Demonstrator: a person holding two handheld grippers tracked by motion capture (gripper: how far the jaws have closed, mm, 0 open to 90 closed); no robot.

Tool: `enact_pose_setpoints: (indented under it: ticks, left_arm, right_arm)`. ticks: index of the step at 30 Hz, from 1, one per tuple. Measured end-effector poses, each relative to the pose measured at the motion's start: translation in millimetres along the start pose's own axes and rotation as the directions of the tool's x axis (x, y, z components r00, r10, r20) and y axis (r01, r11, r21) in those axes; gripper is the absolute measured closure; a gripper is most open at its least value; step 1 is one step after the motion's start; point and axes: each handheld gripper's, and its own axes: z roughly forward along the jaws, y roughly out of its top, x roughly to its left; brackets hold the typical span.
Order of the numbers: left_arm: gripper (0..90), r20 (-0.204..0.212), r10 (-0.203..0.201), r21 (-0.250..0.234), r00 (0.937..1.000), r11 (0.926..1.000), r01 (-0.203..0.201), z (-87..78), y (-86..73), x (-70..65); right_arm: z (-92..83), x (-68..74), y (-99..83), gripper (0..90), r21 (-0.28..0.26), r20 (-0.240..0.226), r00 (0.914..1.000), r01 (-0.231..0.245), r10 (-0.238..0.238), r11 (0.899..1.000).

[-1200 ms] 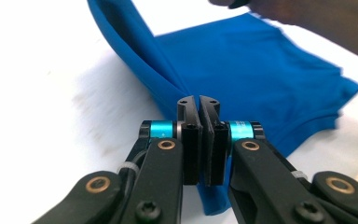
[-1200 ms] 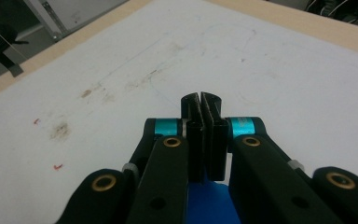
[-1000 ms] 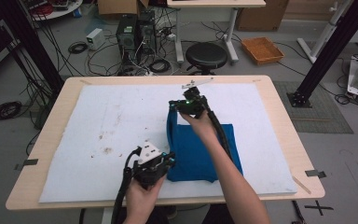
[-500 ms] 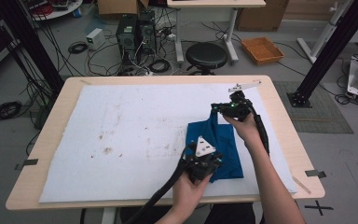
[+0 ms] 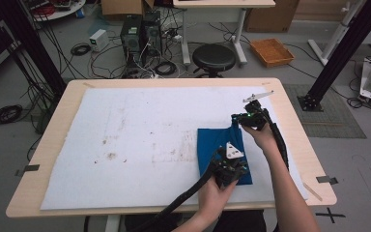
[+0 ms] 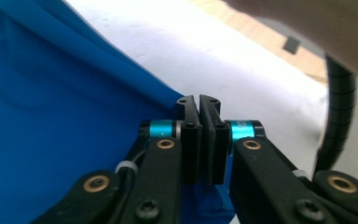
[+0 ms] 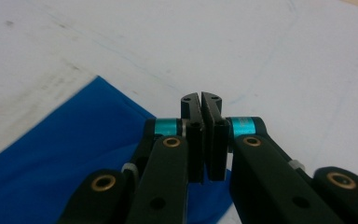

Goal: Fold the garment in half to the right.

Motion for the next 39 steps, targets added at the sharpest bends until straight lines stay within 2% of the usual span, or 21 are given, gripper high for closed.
enact_pose_setpoints:
  ticks: [1, 3, 5, 7, 8, 10, 12, 14, 16, 18, 22, 25, 26, 29, 31, 33, 37, 39]
  left_arm:
    - [74.4, 0.016, -0.001, -0.015, 0.9999, 0.9999, 0.001, 0.0, -0.3, -1.3]
    - [60.1, 0.038, 0.019, -0.027, 0.9991, 0.9995, -0.018, -3.1, -0.9, -3.5]
    - [58.2, 0.037, 0.037, -0.039, 0.9986, 0.9986, -0.035, -10.2, -1.0, -3.7]
    - [53.6, 0.028, 0.050, -0.056, 0.9984, 0.9973, -0.048, -21.8, 0.0, -1.6]
    - [53.1, 0.023, 0.055, -0.068, 0.9982, 0.9963, -0.054, -29.3, 0.5, 0.1]
    - [53.2, 0.010, 0.063, -0.094, 0.9980, 0.9936, -0.062, -46.7, 0.9, 5.4]
    - [52.4, -0.012, 0.075, -0.118, 0.9971, 0.9901, -0.076, -65.8, 0.2, 13.9]
    - [52.1, -0.034, 0.069, -0.132, 0.9970, 0.9886, -0.073, -83.8, -1.8, 23.9]
    - [51.6, -0.074, 0.066, -0.139, 0.9950, 0.9874, -0.076, -100.1, -5.8, 34.7]
    - [51.3, -0.111, 0.049, -0.137, 0.9926, 0.9885, -0.064, -115.1, -10.9, 46.3]
    - [51.3, -0.165, 0.005, -0.154, 0.9863, 0.9876, -0.030, -141.8, -22.3, 69.2]
    - [51.2, -0.174, -0.044, -0.170, 0.9838, 0.9853, 0.014, -154.9, -29.8, 83.5]
    - [50.8, -0.174, -0.053, -0.173, 0.9833, 0.9847, 0.022, -157.7, -32.0, 87.0]
    - [50.8, -0.181, -0.061, -0.169, 0.9815, 0.9851, 0.030, -162.1, -36.1, 91.8]
    - [50.8, -0.179, -0.068, -0.171, 0.9814, 0.9846, 0.037, -163.4, -37.1, 93.4]
    - [50.9, -0.176, -0.071, -0.171, 0.9817, 0.9844, 0.040, -164.1, -37.4, 94.3]
    - [50.9, -0.171, -0.071, -0.174, 0.9826, 0.9838, 0.041, -165.6, -37.8, 94.7]
    - [50.9, -0.172, -0.073, -0.175, 0.9825, 0.9837, 0.042, -165.9, -37.8, 94.3]
  right_arm:
    - [-0.1, 0.6, -0.4, 85.4, 0.010, 0.038, 0.9993, 0.000, -0.001, 1.000]
    - [-1.5, -0.3, -1.7, 72.9, 0.019, 0.075, 0.9968, -0.027, 0.026, 0.999]
    - [-5.8, -2.4, -3.3, 71.4, 0.013, 0.092, 0.9941, -0.060, 0.058, 0.998]
    - [-12.2, -1.9, -6.1, 65.8, -0.012, 0.094, 0.9928, -0.073, 0.074, 0.997]
    - [-16.4, -0.8, -9.4, 65.8, -0.042, 0.082, 0.9929, -0.083, 0.086, 0.996]
    - [-24.1, 2.9, -18.2, 65.7, -0.068, 0.061, 0.9922, -0.104, 0.109, 0.992]
    - [-30.9, 9.2, -29.7, 65.7, -0.084, 0.044, 0.9918, -0.116, 0.120, 0.990]
    - [-35.6, 15.4, -41.8, 66.2, -0.109, 0.034, 0.9902, -0.131, 0.135, 0.985]
    - [-36.0, 17.7, -49.2, 66.2, -0.119, 0.032, 0.9888, -0.141, 0.146, 0.983]
    - [-32.4, 17.6, -50.1, 66.4, -0.125, 0.044, 0.9867, -0.150, 0.156, 0.981]
    - [-14.9, 16.6, -40.2, 67.6, -0.103, 0.101, 0.9837, -0.139, 0.149, 0.985]
    - [2.0, 17.2, -32.9, 68.0, -0.064, 0.149, 0.9829, -0.100, 0.108, 0.993]
    - [7.2, 17.8, -31.0, 69.5, -0.045, 0.169, 0.9807, -0.093, 0.099, 0.995]
    - [16.5, 18.4, -29.7, 86.8, 0.000, 0.214, 0.9747, -0.065, 0.063, 0.998]
    - [15.9, 14.2, -31.2, 88.8, -0.004, 0.222, 0.9707, -0.095, 0.093, 0.996]
    - [11.8, 8.0, -34.2, 89.0, -0.030, 0.213, 0.9652, -0.148, 0.151, 0.989]
    - [2.9, -5.2, -42.4, 88.9, -0.090, 0.180, 0.9502, -0.242, 0.255, 0.966]
    - [-0.2, -12.7, -48.0, 86.8, -0.120, 0.116, 0.9370, -0.316, 0.330, 0.941]
